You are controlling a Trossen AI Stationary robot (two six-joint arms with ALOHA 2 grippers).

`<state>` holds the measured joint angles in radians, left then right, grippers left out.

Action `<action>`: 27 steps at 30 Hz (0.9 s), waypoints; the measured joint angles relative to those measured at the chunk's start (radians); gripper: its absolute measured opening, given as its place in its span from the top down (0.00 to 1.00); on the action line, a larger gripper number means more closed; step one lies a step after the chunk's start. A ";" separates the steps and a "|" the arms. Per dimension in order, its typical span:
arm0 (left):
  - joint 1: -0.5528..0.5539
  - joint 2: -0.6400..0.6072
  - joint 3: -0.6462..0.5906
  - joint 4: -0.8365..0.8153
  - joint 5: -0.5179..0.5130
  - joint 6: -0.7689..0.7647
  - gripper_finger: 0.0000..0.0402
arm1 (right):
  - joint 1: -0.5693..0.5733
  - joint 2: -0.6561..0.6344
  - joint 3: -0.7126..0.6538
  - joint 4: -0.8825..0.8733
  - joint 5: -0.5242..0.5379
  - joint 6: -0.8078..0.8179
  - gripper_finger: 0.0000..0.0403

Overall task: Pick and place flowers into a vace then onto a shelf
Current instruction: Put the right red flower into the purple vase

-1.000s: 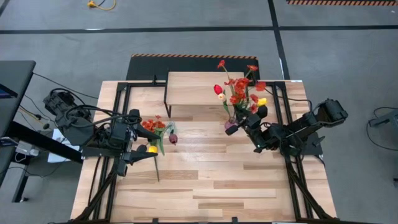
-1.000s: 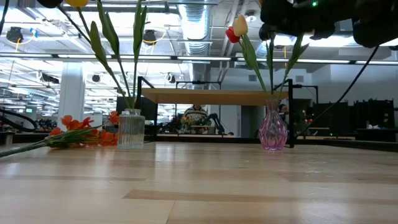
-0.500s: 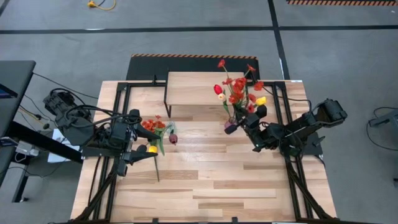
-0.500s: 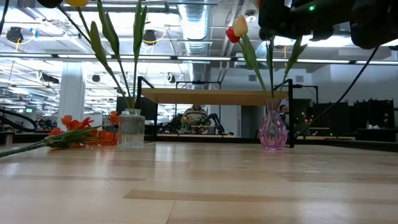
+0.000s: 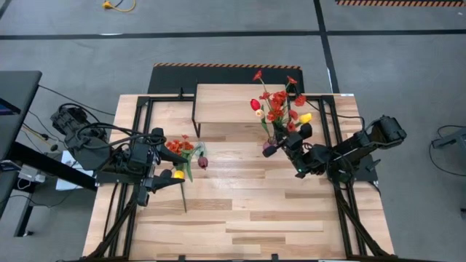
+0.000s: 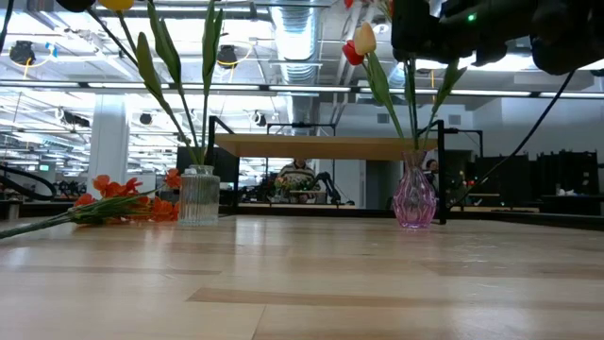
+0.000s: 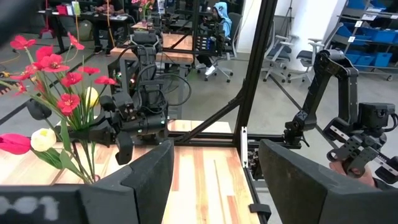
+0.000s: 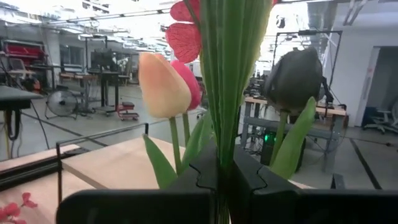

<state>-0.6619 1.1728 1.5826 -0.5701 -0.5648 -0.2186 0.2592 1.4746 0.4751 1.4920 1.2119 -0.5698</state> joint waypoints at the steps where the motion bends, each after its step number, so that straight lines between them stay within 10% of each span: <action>1: 0.000 0.000 0.000 0.000 0.000 -0.003 0.44 | 0.000 0.000 0.000 -0.002 0.002 0.006 0.99; 16: 0.000 0.000 0.000 0.000 0.000 -0.006 0.44 | 0.022 0.000 0.000 -0.012 -0.005 0.040 0.96; 27: 0.000 0.000 0.000 0.000 0.000 -0.012 0.44 | 0.096 0.000 0.037 -0.042 0.110 0.012 0.63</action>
<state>-0.6617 1.1728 1.5826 -0.5701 -0.5646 -0.2302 0.3557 1.4746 0.5117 1.4495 1.3223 -0.5580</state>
